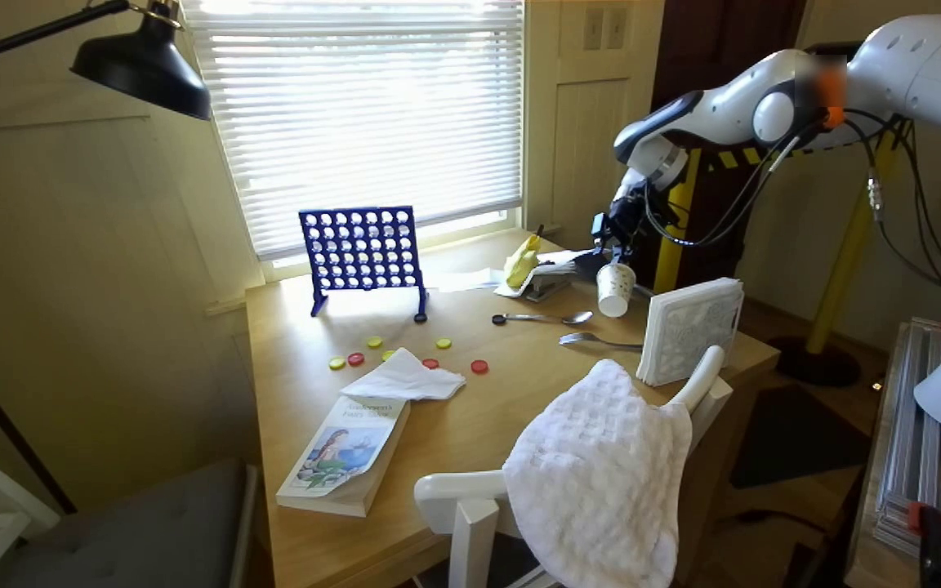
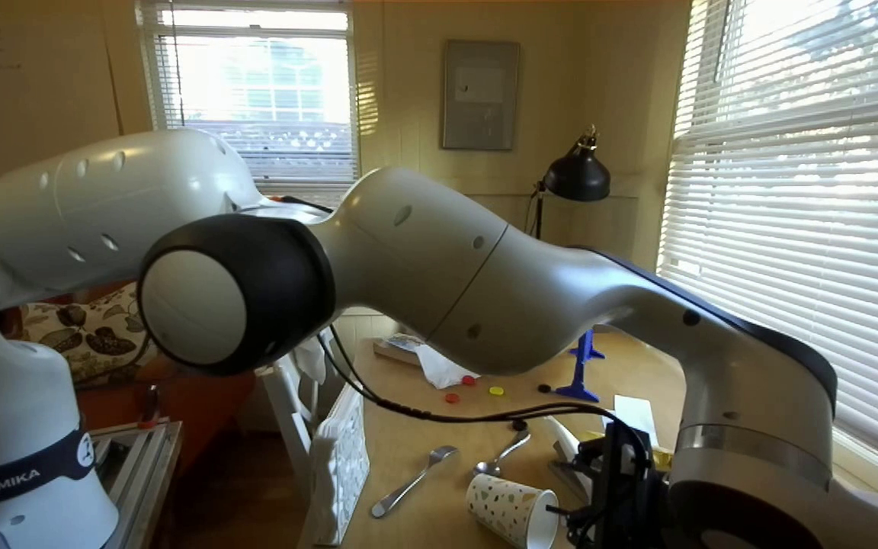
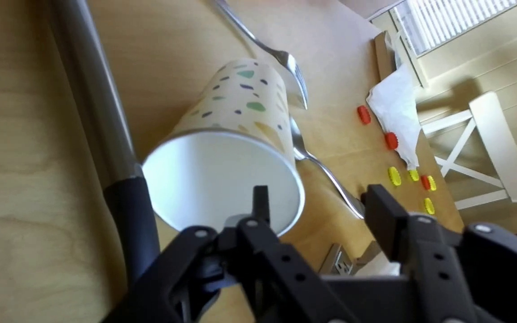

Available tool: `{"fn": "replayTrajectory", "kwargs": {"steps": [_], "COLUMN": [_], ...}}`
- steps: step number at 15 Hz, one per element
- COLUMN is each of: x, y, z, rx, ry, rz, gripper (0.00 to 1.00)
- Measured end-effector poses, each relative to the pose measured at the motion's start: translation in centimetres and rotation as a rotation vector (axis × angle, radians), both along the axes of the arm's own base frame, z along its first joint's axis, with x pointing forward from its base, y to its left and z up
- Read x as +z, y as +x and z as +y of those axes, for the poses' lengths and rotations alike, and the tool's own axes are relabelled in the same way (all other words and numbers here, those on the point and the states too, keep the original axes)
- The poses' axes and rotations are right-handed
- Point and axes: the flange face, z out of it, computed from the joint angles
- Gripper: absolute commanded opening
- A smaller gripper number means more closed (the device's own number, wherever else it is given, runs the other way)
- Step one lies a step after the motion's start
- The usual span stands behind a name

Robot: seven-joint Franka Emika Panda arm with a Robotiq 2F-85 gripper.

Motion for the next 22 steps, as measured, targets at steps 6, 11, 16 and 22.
{"fn": "replayTrajectory", "kwargs": {"steps": [6, 11, 16, 22], "x": [-1.0, -0.8, -0.7, 4.3], "y": [-0.7, -0.6, -0.6, 1.9], "z": [1.0, 1.0, 0.9, 2.2], "rx": [0.028, 0.036, 0.037, 0.106], "ry": [-0.019, -0.027, -0.029, -0.096], "rz": [0.124, 0.149, 0.153, 0.06], "gripper": [0.56, 0.2, 0.0, 0.01]}}
